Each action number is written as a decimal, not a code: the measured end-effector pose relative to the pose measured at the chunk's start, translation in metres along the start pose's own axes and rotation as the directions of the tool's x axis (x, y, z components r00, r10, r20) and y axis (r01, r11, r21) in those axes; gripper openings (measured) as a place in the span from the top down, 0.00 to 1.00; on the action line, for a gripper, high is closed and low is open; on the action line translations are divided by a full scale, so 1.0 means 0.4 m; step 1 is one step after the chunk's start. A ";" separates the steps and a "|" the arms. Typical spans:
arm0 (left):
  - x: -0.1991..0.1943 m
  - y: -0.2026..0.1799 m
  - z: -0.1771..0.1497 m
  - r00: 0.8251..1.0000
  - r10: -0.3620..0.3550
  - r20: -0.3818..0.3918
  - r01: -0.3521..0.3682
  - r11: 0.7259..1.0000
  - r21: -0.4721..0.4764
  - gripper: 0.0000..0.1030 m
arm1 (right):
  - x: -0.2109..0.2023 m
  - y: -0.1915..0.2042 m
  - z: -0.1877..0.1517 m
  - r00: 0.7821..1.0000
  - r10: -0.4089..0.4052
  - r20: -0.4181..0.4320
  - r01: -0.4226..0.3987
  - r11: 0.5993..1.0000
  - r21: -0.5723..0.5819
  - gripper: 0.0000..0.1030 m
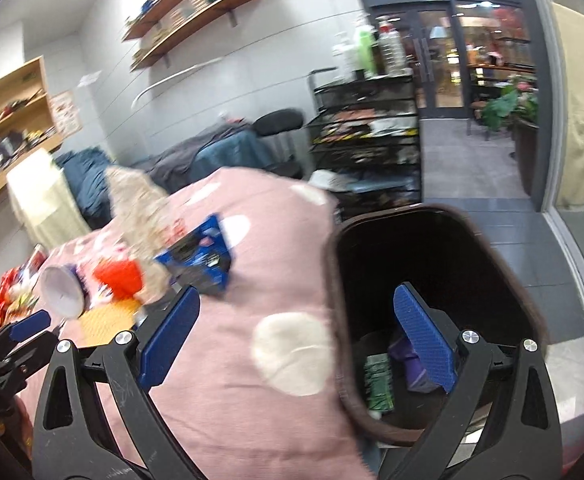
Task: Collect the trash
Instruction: 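Move both open tools back over the table, then grasp the blue-white cup with the left tool while the right tool grasps the Oreo wrapper, then drop the Oreo wrapper from the right tool and the cup from the left tool into the bin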
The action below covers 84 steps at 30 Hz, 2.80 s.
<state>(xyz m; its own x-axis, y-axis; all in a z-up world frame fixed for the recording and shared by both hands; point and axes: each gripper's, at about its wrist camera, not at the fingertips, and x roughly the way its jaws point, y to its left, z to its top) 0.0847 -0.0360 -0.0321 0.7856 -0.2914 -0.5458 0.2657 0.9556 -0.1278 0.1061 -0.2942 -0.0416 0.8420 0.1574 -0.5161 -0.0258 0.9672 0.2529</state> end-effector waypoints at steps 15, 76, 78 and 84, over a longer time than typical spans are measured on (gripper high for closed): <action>-0.014 0.319 -0.028 0.974 0.215 -0.069 -0.223 0.961 -0.162 0.05 | 0.112 0.155 0.018 0.989 0.083 -0.120 -0.102 0.982 -0.161 0.07; 0.051 0.047 0.101 0.995 -0.086 -0.056 0.083 0.995 -0.047 0.92 | -0.033 -0.127 0.096 0.996 -0.086 0.006 0.085 0.995 0.059 0.92; 0.062 0.019 0.103 0.992 -0.107 -0.063 0.105 0.994 -0.036 0.92 | -0.039 -0.159 0.093 0.991 -0.131 0.009 0.130 0.989 0.071 0.92; 0.096 -0.067 0.102 0.981 -0.169 -0.091 0.171 0.985 0.012 0.92 | -0.025 -0.238 0.081 0.969 -0.247 -0.008 0.247 0.966 0.075 0.92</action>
<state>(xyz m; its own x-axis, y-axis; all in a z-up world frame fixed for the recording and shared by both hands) 0.1305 -0.0748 -0.0158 0.6754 -0.4436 -0.5891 0.4028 0.8911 -0.2092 0.1174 -0.3941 -0.0340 0.8178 -0.0846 -0.5693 0.2233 0.9583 0.1783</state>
